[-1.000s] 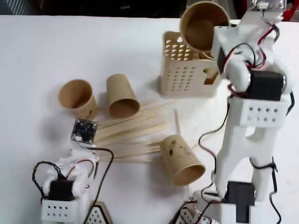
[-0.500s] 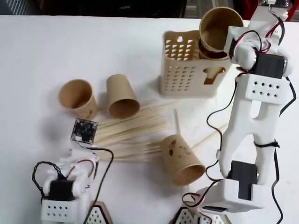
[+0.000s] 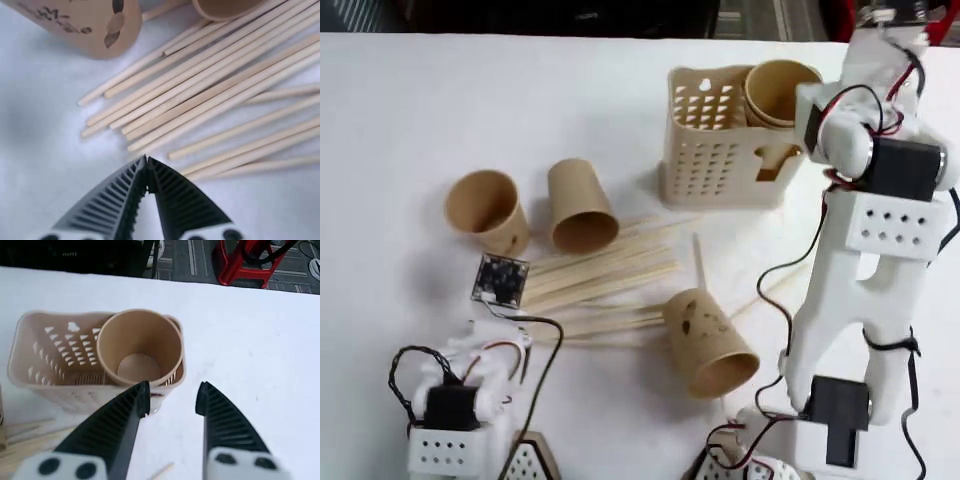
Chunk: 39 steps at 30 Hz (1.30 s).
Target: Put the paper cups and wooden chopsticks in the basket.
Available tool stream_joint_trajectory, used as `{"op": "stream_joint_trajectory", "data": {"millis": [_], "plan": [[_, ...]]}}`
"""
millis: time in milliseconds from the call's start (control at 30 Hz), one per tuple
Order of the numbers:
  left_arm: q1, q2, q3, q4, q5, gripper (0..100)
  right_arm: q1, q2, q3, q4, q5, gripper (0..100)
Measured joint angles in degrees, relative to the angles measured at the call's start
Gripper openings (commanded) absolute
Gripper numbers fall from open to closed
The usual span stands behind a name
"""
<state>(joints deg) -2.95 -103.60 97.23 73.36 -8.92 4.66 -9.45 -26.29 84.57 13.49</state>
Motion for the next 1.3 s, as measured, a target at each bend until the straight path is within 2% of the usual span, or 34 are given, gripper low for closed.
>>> {"op": "stream_joint_trajectory", "data": {"millis": [200, 467, 1167, 1300], "plan": [[0.0, 0.0, 0.0, 0.0, 0.0, 3, -4.8, -0.9, 0.0, 12.2, 9.8, 15.9], [0.0, 0.0, 0.0, 0.0, 0.0, 3, -6.2, -5.8, 11.0, 13.6, 18.6, 15.9], [0.0, 0.0, 0.0, 0.0, 0.0, 3, -10.1, -35.4, 54.1, 13.6, 19.7, 15.9], [0.0, 0.0, 0.0, 0.0, 0.0, 3, -12.0, -41.3, 60.9, 13.6, 24.8, 15.9]]}}
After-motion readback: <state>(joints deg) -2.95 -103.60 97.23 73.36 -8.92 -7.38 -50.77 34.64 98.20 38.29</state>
